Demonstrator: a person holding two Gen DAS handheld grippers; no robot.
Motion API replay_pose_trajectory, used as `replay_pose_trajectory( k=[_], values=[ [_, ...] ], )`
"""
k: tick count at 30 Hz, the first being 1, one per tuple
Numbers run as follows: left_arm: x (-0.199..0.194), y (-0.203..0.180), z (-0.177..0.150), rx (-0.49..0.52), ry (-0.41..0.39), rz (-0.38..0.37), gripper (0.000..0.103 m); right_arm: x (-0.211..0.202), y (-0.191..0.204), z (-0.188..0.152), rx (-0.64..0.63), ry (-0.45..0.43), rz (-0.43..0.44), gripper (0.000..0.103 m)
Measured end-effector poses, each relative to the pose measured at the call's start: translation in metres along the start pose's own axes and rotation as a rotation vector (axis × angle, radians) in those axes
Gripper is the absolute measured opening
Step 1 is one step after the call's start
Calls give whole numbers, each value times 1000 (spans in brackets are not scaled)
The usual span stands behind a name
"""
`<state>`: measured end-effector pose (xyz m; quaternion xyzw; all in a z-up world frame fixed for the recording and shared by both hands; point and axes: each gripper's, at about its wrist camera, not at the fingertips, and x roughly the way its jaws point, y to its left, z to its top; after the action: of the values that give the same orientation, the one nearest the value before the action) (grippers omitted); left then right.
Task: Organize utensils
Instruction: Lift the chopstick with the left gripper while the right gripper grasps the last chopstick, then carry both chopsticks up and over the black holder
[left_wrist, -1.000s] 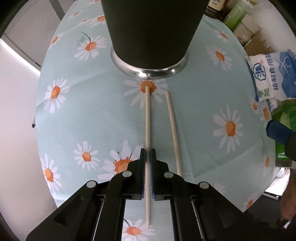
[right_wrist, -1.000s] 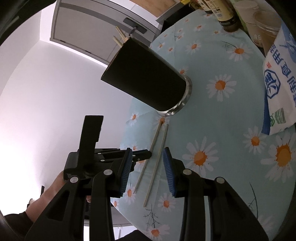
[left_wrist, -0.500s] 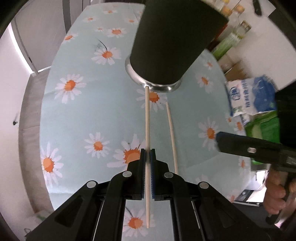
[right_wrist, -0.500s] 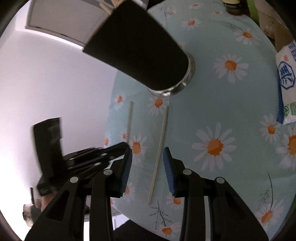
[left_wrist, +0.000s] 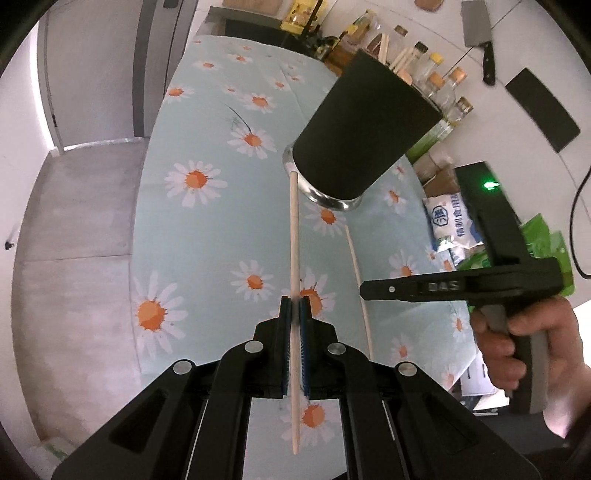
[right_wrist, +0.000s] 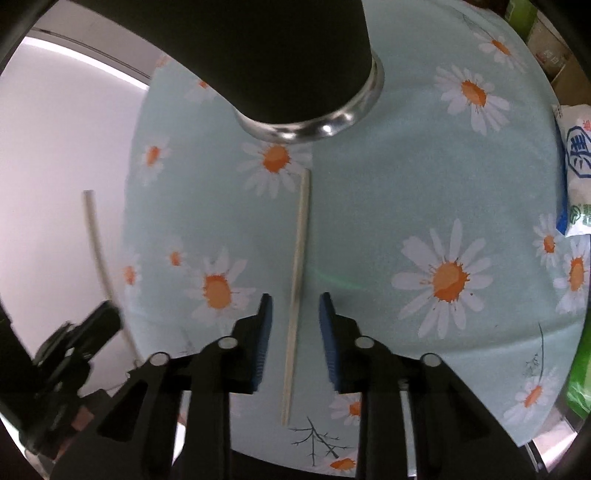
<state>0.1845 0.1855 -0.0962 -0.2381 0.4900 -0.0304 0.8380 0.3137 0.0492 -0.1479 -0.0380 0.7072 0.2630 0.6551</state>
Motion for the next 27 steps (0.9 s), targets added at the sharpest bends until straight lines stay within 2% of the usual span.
replay_pose_trajectory(
  k=[10, 17, 23, 27],
  values=[
    [-1, 27, 0, -23, -37, -105, 3, 14, 35, -1, -17, -14, -171, 24],
    [7, 36, 2, -16, -9, -162, 3, 23, 53, -5, -7, -18, -278, 8],
    [14, 29, 0, 20, 22, -194, 3, 26, 56, -7, 14, -23, -271, 6],
    [12, 23, 0, 46, 27, -194, 3, 13, 39, -6, 23, -35, -227, 5]
  ],
)
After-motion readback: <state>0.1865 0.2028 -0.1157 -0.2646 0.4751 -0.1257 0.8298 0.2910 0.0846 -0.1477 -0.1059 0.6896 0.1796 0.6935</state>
